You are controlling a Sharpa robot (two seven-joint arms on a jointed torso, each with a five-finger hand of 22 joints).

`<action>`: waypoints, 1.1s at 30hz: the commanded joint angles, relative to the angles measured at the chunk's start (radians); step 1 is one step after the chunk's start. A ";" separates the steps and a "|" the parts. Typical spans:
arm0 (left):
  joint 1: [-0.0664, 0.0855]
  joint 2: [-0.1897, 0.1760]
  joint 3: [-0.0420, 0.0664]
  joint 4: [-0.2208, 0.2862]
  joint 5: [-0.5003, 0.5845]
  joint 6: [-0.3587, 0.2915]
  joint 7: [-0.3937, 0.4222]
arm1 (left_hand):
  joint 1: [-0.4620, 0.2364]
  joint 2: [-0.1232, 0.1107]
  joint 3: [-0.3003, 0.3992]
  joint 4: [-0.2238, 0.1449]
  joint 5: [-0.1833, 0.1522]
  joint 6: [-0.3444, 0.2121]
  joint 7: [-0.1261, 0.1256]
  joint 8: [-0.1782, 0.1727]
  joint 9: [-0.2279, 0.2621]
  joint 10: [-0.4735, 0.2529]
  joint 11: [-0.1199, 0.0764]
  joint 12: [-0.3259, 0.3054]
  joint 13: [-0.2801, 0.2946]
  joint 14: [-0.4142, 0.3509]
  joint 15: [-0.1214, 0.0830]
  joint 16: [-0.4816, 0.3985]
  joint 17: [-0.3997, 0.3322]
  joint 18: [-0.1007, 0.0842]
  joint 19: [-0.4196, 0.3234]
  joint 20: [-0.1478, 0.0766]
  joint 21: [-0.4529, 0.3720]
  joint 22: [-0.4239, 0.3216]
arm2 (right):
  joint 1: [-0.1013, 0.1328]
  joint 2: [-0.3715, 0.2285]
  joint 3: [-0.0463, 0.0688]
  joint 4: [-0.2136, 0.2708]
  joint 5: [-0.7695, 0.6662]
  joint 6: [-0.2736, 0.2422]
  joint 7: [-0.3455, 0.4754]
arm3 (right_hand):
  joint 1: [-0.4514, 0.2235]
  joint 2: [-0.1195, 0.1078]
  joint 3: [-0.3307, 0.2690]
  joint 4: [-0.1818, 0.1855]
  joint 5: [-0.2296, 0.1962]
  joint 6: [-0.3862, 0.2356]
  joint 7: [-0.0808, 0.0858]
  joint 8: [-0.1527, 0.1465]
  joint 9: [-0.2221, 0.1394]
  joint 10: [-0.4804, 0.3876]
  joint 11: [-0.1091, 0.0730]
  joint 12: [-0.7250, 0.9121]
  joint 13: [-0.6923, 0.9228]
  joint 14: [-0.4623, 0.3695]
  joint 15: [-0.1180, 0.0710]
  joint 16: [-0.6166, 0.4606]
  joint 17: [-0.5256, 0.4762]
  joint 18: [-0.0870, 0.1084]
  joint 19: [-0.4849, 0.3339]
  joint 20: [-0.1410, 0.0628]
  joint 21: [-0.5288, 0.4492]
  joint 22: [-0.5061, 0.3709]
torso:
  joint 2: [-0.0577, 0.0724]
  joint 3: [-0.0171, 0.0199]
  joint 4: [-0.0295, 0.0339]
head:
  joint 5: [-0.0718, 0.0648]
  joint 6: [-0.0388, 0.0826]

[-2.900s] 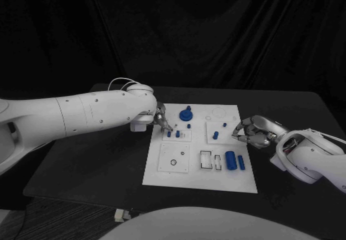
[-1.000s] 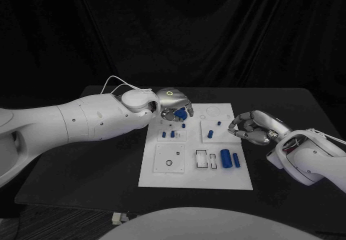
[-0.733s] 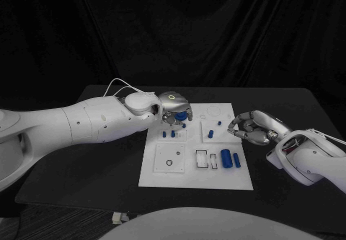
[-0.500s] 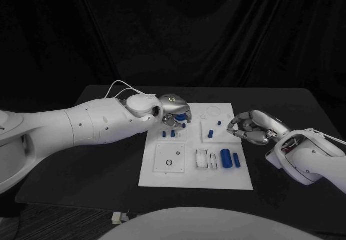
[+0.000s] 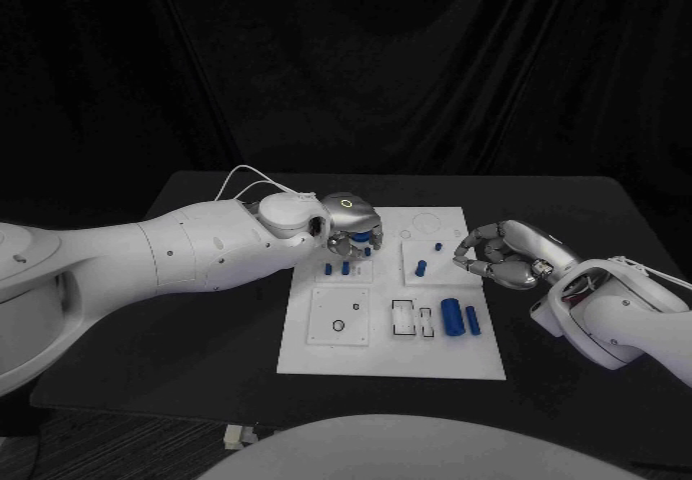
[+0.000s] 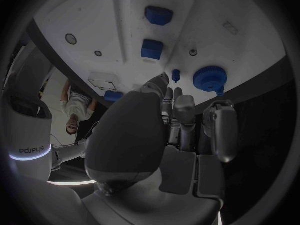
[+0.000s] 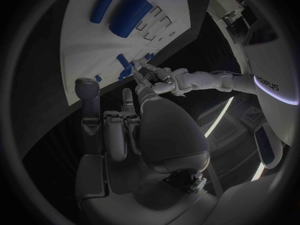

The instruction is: Assemble the parts on the task board

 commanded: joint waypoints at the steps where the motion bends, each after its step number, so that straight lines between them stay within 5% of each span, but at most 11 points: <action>1: -0.003 0.005 0.001 -0.005 -0.004 0.007 -0.005 | 0.003 0.008 0.006 -0.001 0.007 0.007 0.003 0.006 -0.001 0.006 0.001 0.003 -0.002 0.009 0.001 0.007 0.008 -0.010 0.006 -0.007 0.007 0.195 | -0.003 -0.002 0.000 0.002 -0.002 -0.003 0.001 | 0.000 -0.007 0.002 0.006 0.004 0.003 -0.003 0.003 -0.001 0.103 -0.008 -0.006 0.261 0.095 -0.006 -0.005 0.242 0.019 0.002 -0.004 -0.004 0.064 | 0.001 0.0004 -0.0003 | -0.001 0.000; 22: -0.025 0.063 0.001 -0.088 -0.004 0.017 -0.001 | 0.008 0.006 0.039 -0.012 0.036 0.021 0.006 0.008 -0.006 0.018 0.003 -0.010 -0.020 0.005 0.003 -0.003 -0.020 -0.008 0.003 -0.008 -0.002 0.193 | -0.003 -0.002 0.000 -0.001 -0.002 0.013 -0.009 | -0.003 -0.008 0.001 0.008 0.005 0.003 -0.003 0.003 -0.001 0.103 -0.008 -0.006 0.261 0.095 -0.006 -0.006 0.241 0.019 0.002 -0.004 -0.007 0.063 | 0.001 0.0004 -0.0007 | -0.003 0.000; 33: -0.033 0.083 0.001 -0.119 -0.004 0.009 0.013 | -0.008 0.007 0.068 -0.030 0.006 0.082 0.014 0.036 0.004 0.131 -0.004 -0.019 -0.045 0.018 0.000 -0.001 -0.038 -0.010 0.007 -0.007 0.001 0.195 | -0.003 -0.004 0.000 -0.001 -0.002 0.015 -0.011 | -0.003 -0.009 0.001 0.008 0.005 0.003 -0.004 0.004 -0.001 0.103 -0.008 -0.006 0.261 0.095 -0.007 -0.006 0.241 0.020 0.002 -0.004 -0.009 0.063 | 0.000 0.0003 -0.0009 | -0.006 0.000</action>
